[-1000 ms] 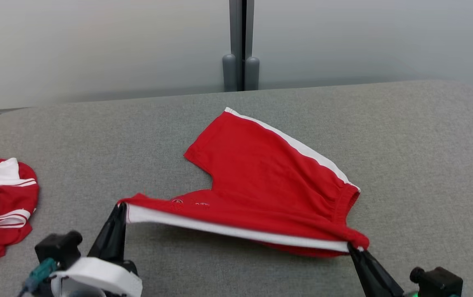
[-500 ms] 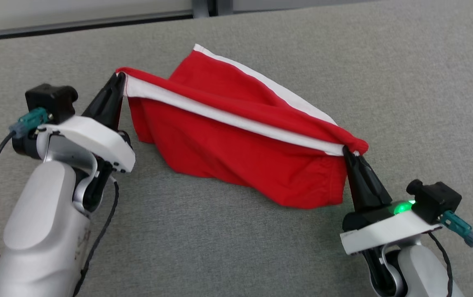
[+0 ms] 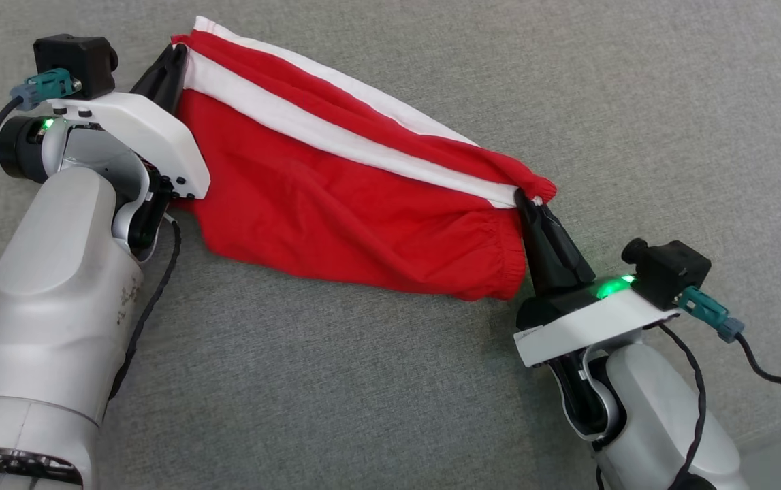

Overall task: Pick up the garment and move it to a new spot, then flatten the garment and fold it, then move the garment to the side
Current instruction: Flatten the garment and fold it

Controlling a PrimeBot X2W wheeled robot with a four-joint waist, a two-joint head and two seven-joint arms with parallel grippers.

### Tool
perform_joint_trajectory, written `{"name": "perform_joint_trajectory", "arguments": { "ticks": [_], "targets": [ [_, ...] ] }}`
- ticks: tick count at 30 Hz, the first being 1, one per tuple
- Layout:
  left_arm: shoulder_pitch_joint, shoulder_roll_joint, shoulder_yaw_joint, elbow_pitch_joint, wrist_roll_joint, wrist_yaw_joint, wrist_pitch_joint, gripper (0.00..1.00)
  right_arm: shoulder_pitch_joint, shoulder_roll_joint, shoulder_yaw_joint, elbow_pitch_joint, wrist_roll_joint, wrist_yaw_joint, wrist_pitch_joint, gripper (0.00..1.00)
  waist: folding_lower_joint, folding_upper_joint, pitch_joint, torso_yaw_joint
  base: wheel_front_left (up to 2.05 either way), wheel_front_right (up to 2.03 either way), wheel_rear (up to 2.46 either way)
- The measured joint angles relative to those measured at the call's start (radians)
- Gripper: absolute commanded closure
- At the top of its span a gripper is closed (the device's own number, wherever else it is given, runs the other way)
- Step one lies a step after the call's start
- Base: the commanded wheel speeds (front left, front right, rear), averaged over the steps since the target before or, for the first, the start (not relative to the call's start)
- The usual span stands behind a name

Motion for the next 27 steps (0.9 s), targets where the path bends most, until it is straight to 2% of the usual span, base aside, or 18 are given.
{"name": "perform_joint_trajectory", "arguments": {
  "ticks": [1, 2, 3, 5, 10, 15, 19, 27],
  "targets": [
    [-0.010, 0.000, -0.011, 0.017, -0.005, 0.000, -0.005, 1.00, -0.007, 0.000, 0.007, -0.004, 0.002, 0.000, -0.001, 0.56, 0.0000, 0.0000, 0.004, -0.008, 0.00, 0.00, 0.00],
    [-0.019, 0.000, -0.020, 0.029, -0.015, 0.000, -0.013, 1.00, -0.011, 0.000, 0.011, -0.008, 0.003, 0.000, -0.003, 0.19, 0.0000, 0.0000, 0.009, -0.014, 0.00, 0.00, 0.00],
    [-0.027, -0.004, -0.027, 0.042, -0.025, 0.000, -0.021, 1.00, -0.010, 0.000, 0.012, -0.010, -0.010, 0.000, -0.004, 0.00, -0.0001, 0.0000, 0.013, -0.018, 0.00, 0.00, 0.00],
    [-0.032, -0.006, -0.046, 0.053, -0.036, 0.000, -0.053, 0.00, -0.004, 0.000, 0.003, -0.031, -0.037, 0.000, -0.004, 0.00, 0.0000, 0.0000, 0.014, -0.020, 0.00, 0.00, 0.00],
    [-0.021, 0.005, -0.065, 0.063, -0.055, 0.000, -0.177, 0.00, 0.065, -0.006, -0.052, -0.083, -0.171, 0.000, -0.005, 0.00, 0.0000, 0.0000, -0.012, 0.001, 0.00, 0.00, 0.00],
    [0.061, 0.022, -0.047, 0.000, -0.031, 0.023, -0.220, 0.00, 0.131, -0.039, -0.134, -0.156, -0.256, 0.000, -0.005, 0.00, 0.0000, 0.0000, -0.056, 0.034, 0.00, 0.00, 0.00],
    [0.169, 0.034, 0.018, -0.195, 0.007, 0.072, -0.221, 0.00, 0.161, -0.050, -0.192, -0.204, -0.302, 0.000, -0.005, 0.00, -0.0001, 0.0000, -0.091, 0.067, 0.00, 0.00, 0.00],
    [0.482, 0.050, 0.152, -0.537, 0.056, 0.159, -0.222, 0.00, 0.199, -0.055, -0.242, -0.230, -0.326, 0.000, 0.006, 0.00, 0.0000, 0.0000, -0.167, 0.124, 0.00, 0.00, 0.00]
  ]
}}
